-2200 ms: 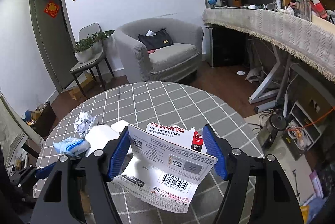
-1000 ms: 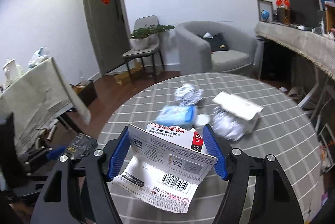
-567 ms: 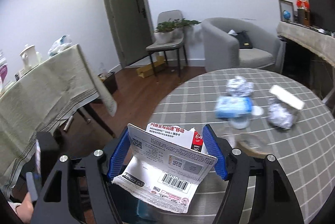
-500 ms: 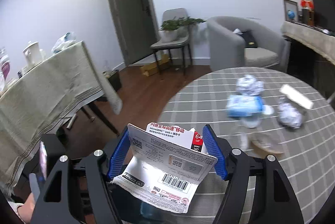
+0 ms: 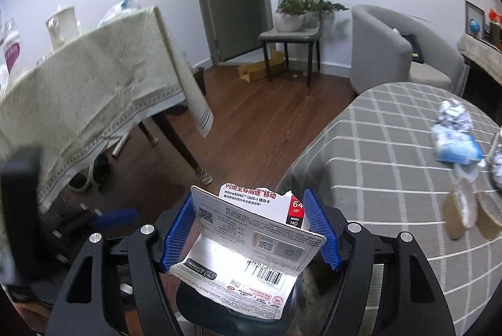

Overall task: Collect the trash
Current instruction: 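Carry the card with the right gripper into the teal bin while the left drops the packet there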

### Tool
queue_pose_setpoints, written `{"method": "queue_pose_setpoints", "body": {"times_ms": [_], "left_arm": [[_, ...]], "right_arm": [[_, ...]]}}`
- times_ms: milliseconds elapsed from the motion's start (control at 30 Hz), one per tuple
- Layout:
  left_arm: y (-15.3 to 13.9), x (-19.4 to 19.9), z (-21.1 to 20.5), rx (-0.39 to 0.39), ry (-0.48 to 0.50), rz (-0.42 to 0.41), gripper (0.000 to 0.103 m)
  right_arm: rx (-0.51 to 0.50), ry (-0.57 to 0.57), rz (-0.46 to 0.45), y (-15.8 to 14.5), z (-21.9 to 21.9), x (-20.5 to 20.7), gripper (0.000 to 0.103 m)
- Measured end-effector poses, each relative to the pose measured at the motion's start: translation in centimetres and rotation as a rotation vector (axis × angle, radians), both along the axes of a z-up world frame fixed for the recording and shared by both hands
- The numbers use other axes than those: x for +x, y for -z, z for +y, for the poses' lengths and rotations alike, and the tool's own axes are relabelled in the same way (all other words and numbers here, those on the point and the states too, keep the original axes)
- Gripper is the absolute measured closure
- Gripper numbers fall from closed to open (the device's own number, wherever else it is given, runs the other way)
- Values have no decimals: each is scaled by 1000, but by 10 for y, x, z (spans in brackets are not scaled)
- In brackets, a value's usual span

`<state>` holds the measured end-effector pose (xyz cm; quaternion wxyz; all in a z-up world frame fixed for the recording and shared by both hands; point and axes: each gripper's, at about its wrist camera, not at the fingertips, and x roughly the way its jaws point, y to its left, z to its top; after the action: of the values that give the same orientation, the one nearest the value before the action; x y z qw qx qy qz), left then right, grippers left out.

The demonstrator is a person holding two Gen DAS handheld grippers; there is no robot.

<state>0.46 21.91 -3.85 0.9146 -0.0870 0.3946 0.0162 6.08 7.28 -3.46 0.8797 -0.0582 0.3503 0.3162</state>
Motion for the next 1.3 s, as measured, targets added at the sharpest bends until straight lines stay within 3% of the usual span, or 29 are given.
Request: {"method": "queue_pose_setpoints", "body": {"times_ms": [233,433,767,900,1000,1067,1300], "left_arm": [[-17,-18,28,-9,-34,-110,36],[-24,-21,38,-9,-26,-140,46],[-43,-23,46,-77,-30,-213,60],[-54,-25,38,-74,-21,-250,61],[-61,-26,32,-68,-18,-272,61],[-64,-25,31,-74,-18,-280,61],[-72,-20,20,-64,-21,-308,61]], "right_arm": [[-88,-47,54,36,31,1,32],[-172,-83,113,72,57,1,32],[-282,-113,192,125,77,3,32],[-330,-113,219,147,77,1,32],[-362,-116,215,156,78,0,29],[-373,-109,209,159,76,-1,15],[-310,-131,165,131,64,-6,15]]}}
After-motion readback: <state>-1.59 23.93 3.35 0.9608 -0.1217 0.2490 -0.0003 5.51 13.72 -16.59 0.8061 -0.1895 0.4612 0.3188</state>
